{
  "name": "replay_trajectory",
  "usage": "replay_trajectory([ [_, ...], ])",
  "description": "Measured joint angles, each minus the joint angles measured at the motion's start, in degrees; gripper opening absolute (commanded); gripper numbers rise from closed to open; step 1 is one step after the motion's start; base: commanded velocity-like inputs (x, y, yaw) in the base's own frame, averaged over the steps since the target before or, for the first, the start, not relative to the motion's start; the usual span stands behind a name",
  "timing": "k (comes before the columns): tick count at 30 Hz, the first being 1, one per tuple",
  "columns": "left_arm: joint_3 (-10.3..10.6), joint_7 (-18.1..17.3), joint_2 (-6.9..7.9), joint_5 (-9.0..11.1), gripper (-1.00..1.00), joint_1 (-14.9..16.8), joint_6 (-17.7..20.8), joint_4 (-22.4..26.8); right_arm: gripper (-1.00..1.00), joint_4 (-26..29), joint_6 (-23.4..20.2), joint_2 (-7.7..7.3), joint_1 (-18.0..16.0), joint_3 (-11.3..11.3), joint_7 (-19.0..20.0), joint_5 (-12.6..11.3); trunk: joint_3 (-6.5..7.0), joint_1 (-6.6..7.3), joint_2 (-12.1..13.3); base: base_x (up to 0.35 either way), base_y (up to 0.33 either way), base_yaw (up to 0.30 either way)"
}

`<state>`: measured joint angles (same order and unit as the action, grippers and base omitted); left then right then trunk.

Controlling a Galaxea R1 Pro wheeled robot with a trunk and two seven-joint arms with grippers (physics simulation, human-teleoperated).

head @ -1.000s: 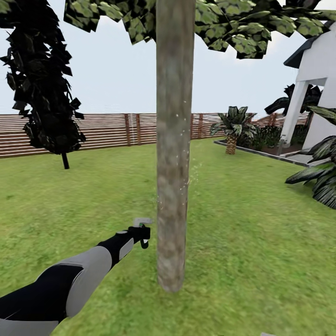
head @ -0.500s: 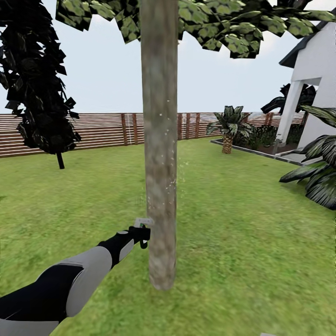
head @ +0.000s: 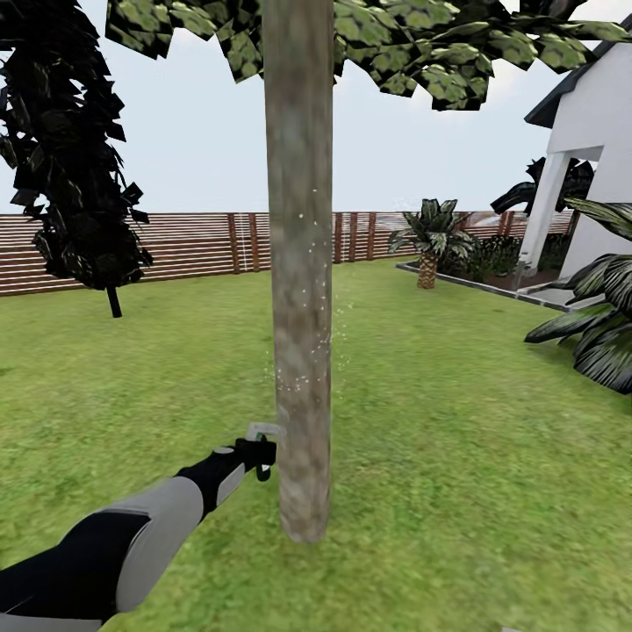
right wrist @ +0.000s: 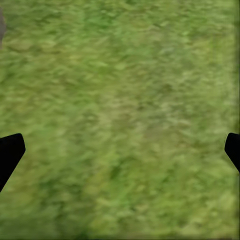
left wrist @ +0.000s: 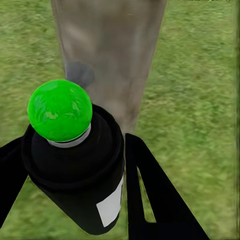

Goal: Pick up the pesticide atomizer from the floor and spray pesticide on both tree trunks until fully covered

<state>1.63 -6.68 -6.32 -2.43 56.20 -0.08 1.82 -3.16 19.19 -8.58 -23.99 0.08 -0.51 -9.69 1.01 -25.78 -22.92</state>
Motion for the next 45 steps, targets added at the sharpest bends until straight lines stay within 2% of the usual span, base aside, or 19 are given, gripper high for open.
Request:
replay_trajectory([
  [3,0.12,-0.01,-1.61,0.1,-1.0,-0.03,0.04,0.18,1.0,0.0,0.04,-0.03,0.02,0.0,-0.18,0.02,0.0,0.0,0.0,0.0,0.0,0.0],
  [7,0.19,0.08,-2.05,0.21,-1.0,-0.03,0.26,1.51,1.0,0.0,0.06,-0.04,0.02,0.02,-0.33,0.03,0.0,0.0,0.0,0.0,0.0,0.0],
  [10,0.27,0.12,-2.31,0.36,-1.0,-0.02,0.74,4.83,1.0,0.0,0.06,0.01,0.02,0.08,-0.36,0.03,0.01,0.0,0.0,0.0,0.0,0.0],
  [12,0.29,0.1,-2.35,0.44,-1.0,-0.03,2.78,7.39,1.0,0.0,0.06,0.03,0.02,0.09,-0.36,0.04,0.01,0.0,0.0,0.0,0.0,0.0],
  [16,0.25,0.08,-2.38,0.63,-1.0,-0.02,14.63,17.63,1.0,0.0,0.06,0.05,0.08,0.09,-0.36,0.03,0.01,0.0,-0.01,0.0,0.0,0.0],
  [18,0.22,0.08,-2.33,1.81,-1.0,-0.01,25.44,26.99,1.0,0.0,0.12,0.05,0.08,0.1,-0.37,0.03,0.02,0.0,0.0,0.0,0.0,0.0],
  [20,0.22,0.05,-2.31,2.23,-1.0,-0.02,32.07,33.3,1.0,0.0,0.14,0.05,0.08,0.1,-0.37,0.03,0.01,0.0,0.0,0.0,0.0,0.0],
  [22,0.22,0.02,-2.32,2.37,-1.0,-0.03,35.46,36.78,1.0,0.0,0.14,0.05,0.09,0.09,-0.37,0.03,0.0,0.0,-0.01,0.0,0.0,0.0],
  [26,0.22,-0.01,-2.36,2.51,-1.0,-0.01,47.14,47.1,1.0,0.0,0.15,0.1,0.09,0.09,-0.37,0.03,0.01,0.0,-0.01,0.0,0.0,0.0],
  [29,0.22,-0.01,-2.47,2.54,-1.0,0.56,53.67,51.02,1.0,0.0,0.15,0.13,0.09,0.09,-0.37,0.03,0.0,0.0,-0.01,0.0,0.0,0.0],
  [32,0.22,-0.09,-3.0,2.46,-1.0,3.4,55.74,51.65,1.0,0.0,0.15,0.1,0.09,0.1,-0.37,0.03,0.01,0.0,0.0,0.0,0.0,0.0],
  [34,0.21,-0.15,-3.18,2.43,-1.0,7.55,56.4,51.12,1.0,0.0,0.15,0.12,0.08,0.1,-0.37,0.03,0.02,0.0,-0.02,0.0,0.0,0.0],
  [37,0.22,-0.17,-3.23,2.37,-1.0,12.88,56.71,47.44,1.0,0.0,0.15,0.12,0.09,0.09,-0.37,0.03,0.01,0.0,-0.01,0.0,0.0,0.0],
  [39,0.21,-0.18,-3.23,2.33,-1.0,18.06,56.82,42.6,1.0,0.0,0.14,0.13,0.08,0.1,-0.37,0.03,0.02,0.0,-0.01,0.0,0.0,0.0],
  [42,0.21,-0.18,-3.15,2.32,-1.0,22.15,56.91,40.88,1.0,0.0,0.15,0.14,0.09,0.1,-0.37,0.03,0.01,0.0,-0.01,0.0,0.0,0.0],
  [45,0.21,-0.25,-3.1,2.29,-1.0,28.33,57.01,36.85,1.0,0.0,0.13,0.14,0.08,0.1,-0.37,0.03,0.02,-0.01,0.01,0.0,0.0,0.0],
])
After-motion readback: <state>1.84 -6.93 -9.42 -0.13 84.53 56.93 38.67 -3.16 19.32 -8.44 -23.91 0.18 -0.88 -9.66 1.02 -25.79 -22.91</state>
